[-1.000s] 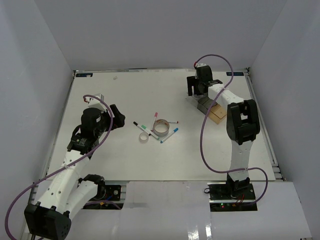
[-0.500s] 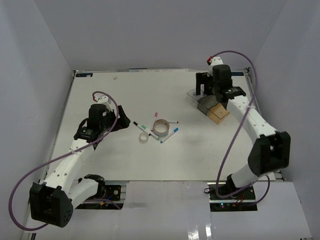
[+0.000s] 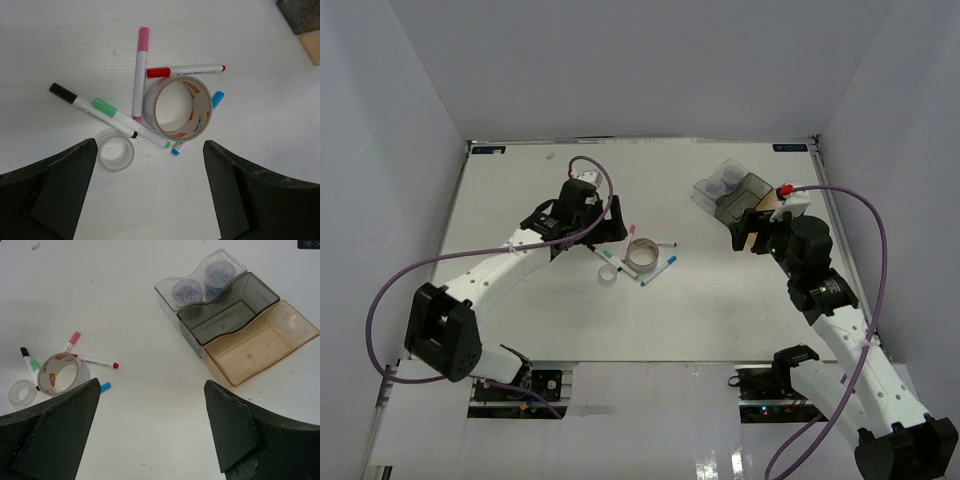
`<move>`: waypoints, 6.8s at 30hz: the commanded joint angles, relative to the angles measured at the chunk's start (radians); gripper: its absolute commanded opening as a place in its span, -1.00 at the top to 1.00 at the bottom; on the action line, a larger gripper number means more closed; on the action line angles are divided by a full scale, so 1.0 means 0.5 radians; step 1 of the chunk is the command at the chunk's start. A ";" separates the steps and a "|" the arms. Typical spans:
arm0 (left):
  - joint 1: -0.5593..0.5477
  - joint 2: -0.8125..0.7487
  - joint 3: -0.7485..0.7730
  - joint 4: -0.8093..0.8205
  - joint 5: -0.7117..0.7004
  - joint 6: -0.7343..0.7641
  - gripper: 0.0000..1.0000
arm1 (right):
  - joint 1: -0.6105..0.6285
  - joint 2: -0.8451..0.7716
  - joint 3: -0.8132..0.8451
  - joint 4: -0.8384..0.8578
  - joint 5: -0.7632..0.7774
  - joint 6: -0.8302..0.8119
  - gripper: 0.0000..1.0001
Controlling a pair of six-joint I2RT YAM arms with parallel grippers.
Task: Sort the stationery into containers
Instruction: Pick up the stationery from the center of the board, then place the stationery in the storage box.
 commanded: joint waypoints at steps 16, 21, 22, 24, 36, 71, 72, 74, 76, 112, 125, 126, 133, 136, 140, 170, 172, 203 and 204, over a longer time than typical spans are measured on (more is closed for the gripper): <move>-0.365 0.770 0.505 -0.268 -0.422 -0.176 -0.43 | -0.011 -0.249 -0.320 0.161 -0.084 0.035 -0.81; -0.368 0.874 0.576 -0.293 -0.440 -0.179 -0.29 | -0.011 -0.261 -0.341 0.176 -0.063 0.038 -0.82; -0.368 0.898 0.594 -0.296 -0.443 -0.179 -0.28 | -0.011 -0.264 -0.344 0.176 -0.063 0.035 -0.82; -0.368 0.908 0.604 -0.302 -0.443 -0.182 -0.25 | -0.011 -0.264 -0.347 0.182 -0.053 0.035 -0.82; -0.368 0.988 0.650 -0.311 -0.400 -0.185 0.14 | -0.008 -0.246 -0.356 0.179 -0.032 0.038 -0.82; -0.399 0.427 0.500 0.071 -0.140 -0.075 0.96 | -0.008 -0.041 -0.093 0.130 -0.719 0.240 -0.81; -0.399 0.326 0.396 0.212 -0.051 -0.029 0.96 | -0.008 -0.007 -0.093 0.203 -0.795 0.274 -0.81; -0.399 0.236 0.304 0.332 0.019 0.002 0.96 | -0.008 0.033 -0.093 0.265 -0.878 0.354 -0.80; -0.402 0.138 0.200 0.458 0.102 0.035 0.96 | -0.002 0.118 -0.065 0.396 -1.029 0.455 -0.80; -0.414 -0.148 -0.169 0.870 0.201 0.140 0.49 | 0.388 0.714 0.214 0.716 -0.983 0.597 0.31; -0.347 -0.101 0.094 0.318 -0.103 0.106 -0.96 | 0.296 0.732 0.398 0.177 -0.076 0.351 0.69; -0.331 -0.126 0.101 0.284 -0.112 0.109 -0.96 | 0.244 0.760 0.441 0.073 0.001 0.348 0.69; -0.227 -0.307 0.040 0.002 -0.439 0.265 -0.96 | -0.044 1.014 0.702 -0.082 0.287 0.397 0.61; -0.205 -0.411 -0.098 -0.005 -0.541 0.321 -0.96 | -0.130 1.146 0.830 -0.106 0.339 0.425 0.59; -0.163 -0.494 -0.264 0.005 -0.670 0.345 -0.96 | -0.180 1.324 1.002 -0.158 0.440 0.486 0.58; -0.101 -0.608 -0.402 -0.011 -0.725 0.382 -0.96 | -0.275 2.180 1.481 -0.238 0.738 0.879 0.19; -0.098 -0.596 -0.402 -0.014 -0.719 0.382 -0.96 | -0.281 2.208 1.500 -0.238 0.738 0.894 0.16; -0.043 -0.479 -0.405 -0.014 -0.621 0.376 -0.96 | -0.345 2.163 1.629 -0.333 0.686 0.799 -0.67; -0.043 -0.476 -0.402 -0.017 -0.612 0.373 -0.96 | -0.345 2.132 1.616 -0.333 0.680 0.784 -0.68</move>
